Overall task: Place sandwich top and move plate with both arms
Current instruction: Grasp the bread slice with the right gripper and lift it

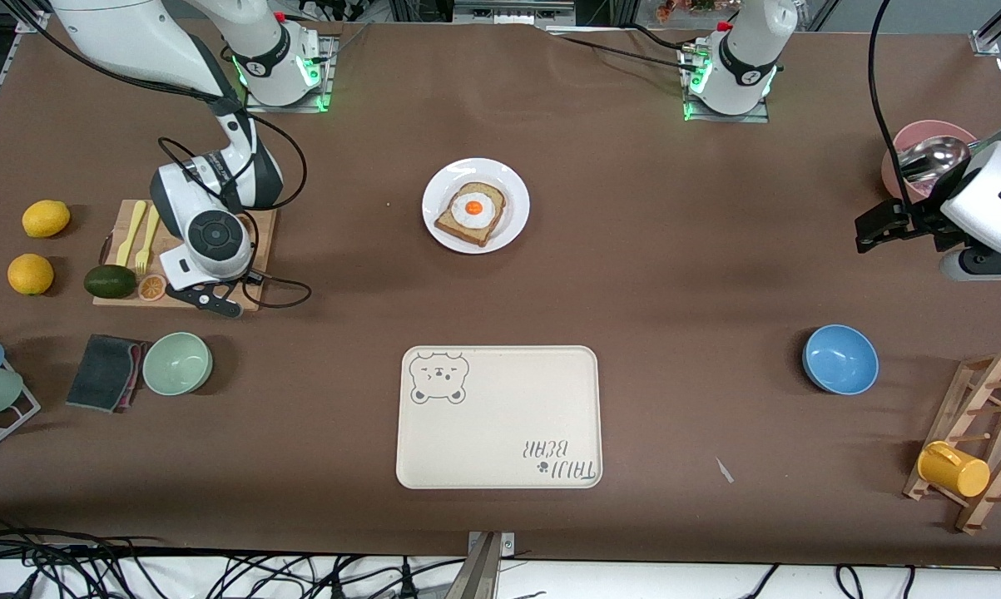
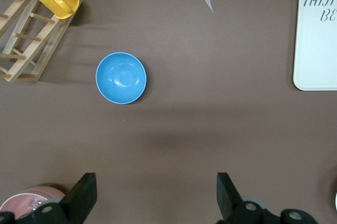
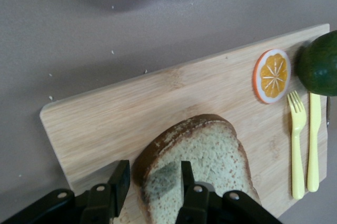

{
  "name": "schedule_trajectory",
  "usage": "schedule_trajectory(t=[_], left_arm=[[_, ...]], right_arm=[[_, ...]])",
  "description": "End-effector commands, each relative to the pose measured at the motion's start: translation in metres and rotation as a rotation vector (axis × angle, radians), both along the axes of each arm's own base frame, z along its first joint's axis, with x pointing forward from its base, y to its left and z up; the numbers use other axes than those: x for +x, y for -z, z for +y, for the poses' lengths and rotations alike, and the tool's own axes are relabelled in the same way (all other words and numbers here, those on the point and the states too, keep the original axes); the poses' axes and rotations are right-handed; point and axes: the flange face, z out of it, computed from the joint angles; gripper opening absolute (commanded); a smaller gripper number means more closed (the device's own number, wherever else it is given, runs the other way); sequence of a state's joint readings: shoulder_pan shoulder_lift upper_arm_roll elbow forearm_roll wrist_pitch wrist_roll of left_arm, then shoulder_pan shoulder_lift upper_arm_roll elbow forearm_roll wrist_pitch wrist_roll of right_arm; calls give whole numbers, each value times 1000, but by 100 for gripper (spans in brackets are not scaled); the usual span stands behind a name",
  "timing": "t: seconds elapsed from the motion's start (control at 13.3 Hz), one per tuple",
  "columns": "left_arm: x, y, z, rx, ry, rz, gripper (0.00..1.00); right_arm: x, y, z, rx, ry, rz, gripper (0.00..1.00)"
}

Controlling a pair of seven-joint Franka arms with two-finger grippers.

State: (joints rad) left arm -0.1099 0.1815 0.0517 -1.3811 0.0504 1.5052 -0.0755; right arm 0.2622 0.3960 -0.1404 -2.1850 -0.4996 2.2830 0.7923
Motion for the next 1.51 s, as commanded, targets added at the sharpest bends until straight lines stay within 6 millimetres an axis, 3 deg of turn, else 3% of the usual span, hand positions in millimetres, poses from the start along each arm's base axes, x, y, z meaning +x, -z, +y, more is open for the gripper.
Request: schedule_trajectory(t=[0.0,0.08,0.3,0.38,0.83,1.06,1.28,1.43], left_arm=[[0,-2,17,-97,-47,7,100],[0,-2,26,-124,-65,9,100],[-2,7,26,-128,-70,32,100],[-2,11,25,-127,-78,41,100],[1,19,27,-133,-77,45,100],[-3,15,53,-122,-116,41,100],[-3,16,49,-123,-108,45,100],[-4,16,49,-123,-107,46,100]], right_arm=[[-10,-5,0,-11,-1,-7,37],[-10,-4,0,-11,-1,-5,31],[-11,0,0,-12,1,1,4],[-12,3,0,-12,4,7,0],[-8,-1,6,-16,-8,25,0],[9,-33,42,-55,24,88,0],[23,-68,77,-64,51,125,0],[22,-90,111,-15,83,166,0]])
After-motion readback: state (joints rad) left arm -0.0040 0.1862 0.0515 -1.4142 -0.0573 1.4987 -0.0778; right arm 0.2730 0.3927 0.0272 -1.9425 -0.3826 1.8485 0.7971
